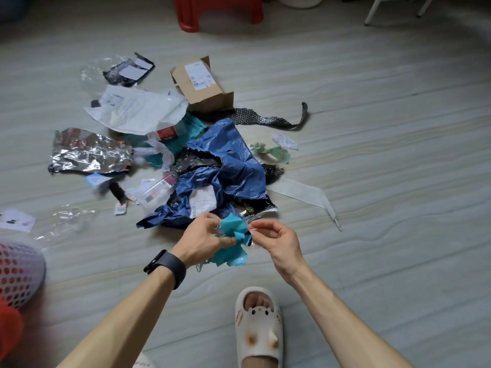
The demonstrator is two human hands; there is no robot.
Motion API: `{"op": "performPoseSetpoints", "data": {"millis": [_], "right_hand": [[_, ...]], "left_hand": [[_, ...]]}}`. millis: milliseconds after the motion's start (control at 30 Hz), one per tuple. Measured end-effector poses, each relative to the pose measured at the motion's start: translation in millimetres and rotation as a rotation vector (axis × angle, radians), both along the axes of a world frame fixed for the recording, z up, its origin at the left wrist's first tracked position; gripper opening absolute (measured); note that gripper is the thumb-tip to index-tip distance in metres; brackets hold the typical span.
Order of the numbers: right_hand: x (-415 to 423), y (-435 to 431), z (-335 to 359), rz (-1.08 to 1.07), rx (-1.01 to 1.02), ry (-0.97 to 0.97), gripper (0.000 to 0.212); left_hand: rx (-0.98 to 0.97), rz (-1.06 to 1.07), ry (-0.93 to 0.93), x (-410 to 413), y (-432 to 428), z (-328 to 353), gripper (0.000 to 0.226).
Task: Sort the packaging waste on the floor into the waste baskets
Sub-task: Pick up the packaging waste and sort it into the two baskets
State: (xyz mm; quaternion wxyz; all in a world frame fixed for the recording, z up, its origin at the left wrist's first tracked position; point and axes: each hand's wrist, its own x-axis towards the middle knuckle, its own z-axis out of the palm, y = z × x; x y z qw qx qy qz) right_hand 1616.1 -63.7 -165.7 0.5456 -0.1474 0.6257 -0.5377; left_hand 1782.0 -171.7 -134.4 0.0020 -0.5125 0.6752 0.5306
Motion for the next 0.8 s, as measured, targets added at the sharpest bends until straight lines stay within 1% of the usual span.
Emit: {"op": "performPoseSetpoints", "data": {"millis": [67,200,267,300,367,400,433,467,500,533,600,633,667,700,733,800], "right_hand": [[2.0,-6.5,-4.3,-0.020,0.019,-0.004,0.018],[5.7,-22.7,-12.7,-0.024,0.053,0.044,0.030],[3.1,-32.8,-12.7,-0.031,0.081,0.034,0.032],[1.1,-37.5,-11.3,-0.013,0.091,0.022,0.029],[-6.6,-44.7,-10.8,0.092,0.108,-0.022,0.017],[-13.6,-47.3,-13.2,0.170,0.126,-0.041,0.013],[-22.7,-48.5,-17.4,0.240,0.158,-0.029,0.014],[-34.9,-49.3,-26.4,0.280,0.197,0.030,0.021],[-49.1,-50.7,-37.5,0.267,0.254,0.149,0.029],[-65.2,-52.9,-52.7,0.213,0.347,0.339,0.038],[-96.0,-54.0,-77.3,0.121,0.590,0.790,0.051],[-108.9,-54.5,-84.0,0.097,0.674,0.964,0.057],[-119.4,-55.8,-90.6,0.092,0.715,1.074,0.062],[-128.2,-57.4,-97.0,0.113,0.738,1.122,0.068],[-135.6,-60.2,-100.5,0.160,0.769,1.120,0.072],[-144.0,-65.2,-109.8,0.248,0.836,1.001,0.075]], "left_hand": [[-0.015,-0.020,0.027,-4.7,-2.9,-2.3,0.029],[0.229,0.002,0.149,-12.1,-9.3,-3.5,0.024],[0.216,0.046,0.146,-14.9,-13.2,-8.8,0.026],[0.187,0.059,0.135,-16.3,-14.7,-12.2,0.025],[0.106,0.056,0.081,-17.1,-17.1,-18.8,0.023],[0.066,0.054,0.046,-16.0,-18.6,-21.7,0.022],[0.033,0.058,0.021,-13.4,-20.0,-25.2,0.021],[0.008,0.067,0.005,-9.8,-21.8,-29.0,0.021],[-0.015,0.078,-0.008,-5.3,-23.8,-32.4,0.020],[-0.037,0.087,-0.025,-0.6,-27.2,-35.9,0.019],[-0.073,0.108,-0.053,9.0,-32.7,-39.7,0.018],[-0.087,0.121,-0.057,13.0,-35.0,-40.7,0.018],[-0.099,0.135,-0.058,16.4,-37.0,-40.5,0.017],[-0.106,0.145,-0.058,19.1,-38.7,-40.3,0.017],[-0.108,0.150,-0.058,20.7,-40.6,-39.6,0.017],[-0.110,0.141,-0.064,22.3,-42.3,-37.7,0.019]]}}
